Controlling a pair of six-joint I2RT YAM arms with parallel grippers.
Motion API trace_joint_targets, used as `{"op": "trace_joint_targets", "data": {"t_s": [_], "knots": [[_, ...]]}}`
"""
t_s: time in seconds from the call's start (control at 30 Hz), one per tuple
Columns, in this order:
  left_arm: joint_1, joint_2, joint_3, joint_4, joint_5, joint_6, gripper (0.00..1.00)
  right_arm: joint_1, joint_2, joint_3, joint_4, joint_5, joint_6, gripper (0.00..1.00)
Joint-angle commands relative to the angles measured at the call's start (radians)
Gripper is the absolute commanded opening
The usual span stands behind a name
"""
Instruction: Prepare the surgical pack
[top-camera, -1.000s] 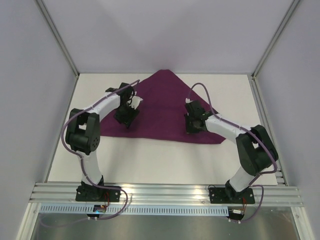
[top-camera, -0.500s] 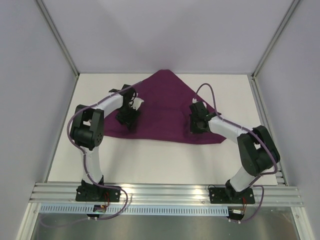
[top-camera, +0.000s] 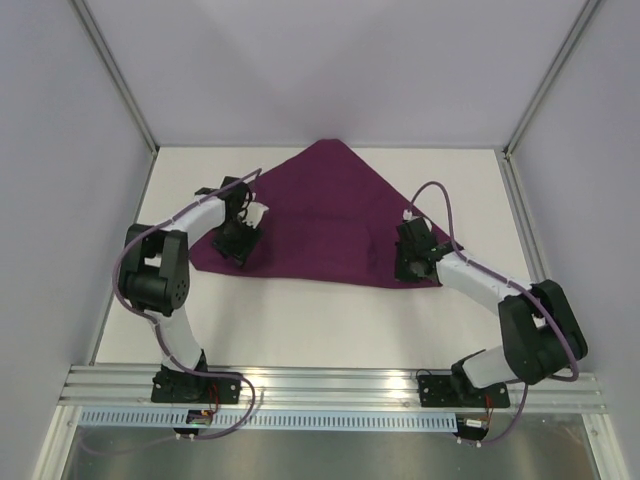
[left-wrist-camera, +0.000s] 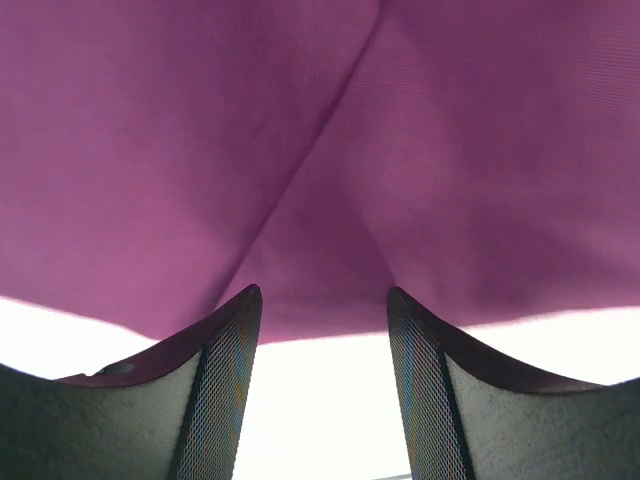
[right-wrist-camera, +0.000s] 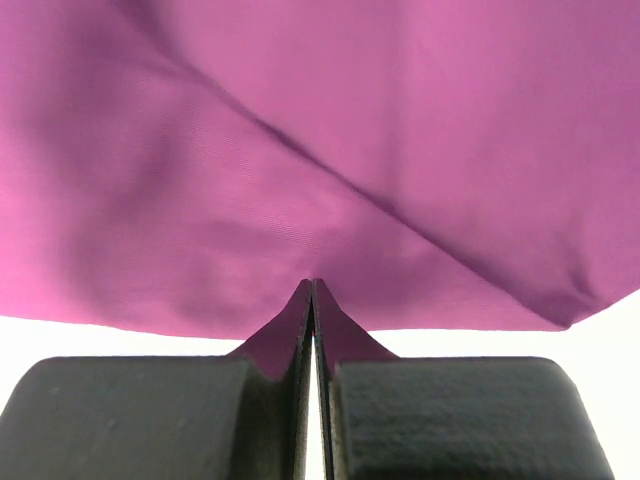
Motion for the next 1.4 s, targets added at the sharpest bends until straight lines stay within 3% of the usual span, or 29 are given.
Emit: {"op": "trace_joint_targets", "data": {"t_s": [0.0, 0.17, 0.4, 0.5, 0.6, 0.77, 0.9, 0.97, 1.1, 1.37], "knots": [[0.034, 0.077, -0.003, 0.054, -0.053, 0.015, 0.62, -0.055, 0.048, -0.045, 0.076, -0.025, 0.023, 0.00], [0.040, 0.108, 0.006, 0.059, -0.055, 0.006, 0.61, -0.095, 0.083, -0.049, 0.070, -0.039, 0.005, 0.01], [0.066, -0.030, 0.041, -0.039, 0.074, 0.004, 0.68, -0.201, -0.125, 0.007, -0.006, -0.059, 0.005, 0.01], [0.175, -0.109, 0.078, -0.064, 0.175, -0.023, 0.73, -0.294, -0.211, -0.015, -0.019, -0.083, 0.008, 0.06], [0.316, -0.136, 0.107, -0.027, 0.177, -0.057, 0.78, -0.359, -0.256, -0.050, -0.025, -0.083, -0.006, 0.12], [0.469, -0.034, 0.198, -0.002, 0.120, -0.106, 0.87, -0.391, -0.280, -0.082, -0.022, -0.042, -0.033, 0.23], [0.506, 0.122, 0.308, -0.034, 0.119, -0.129, 0.91, -0.430, -0.286, -0.127, 0.016, -0.072, -0.030, 0.30], [0.516, 0.187, 0.346, -0.032, 0.114, -0.144, 0.92, -0.496, -0.283, -0.141, 0.033, -0.098, -0.032, 0.39], [0.514, 0.277, 0.420, -0.047, 0.111, -0.160, 0.93, -0.516, -0.273, -0.159, 0.049, -0.103, -0.047, 0.42], [0.482, 0.405, 0.489, -0.086, 0.025, -0.128, 0.75, -0.516, -0.254, -0.179, 0.089, -0.105, -0.041, 0.42]]}}
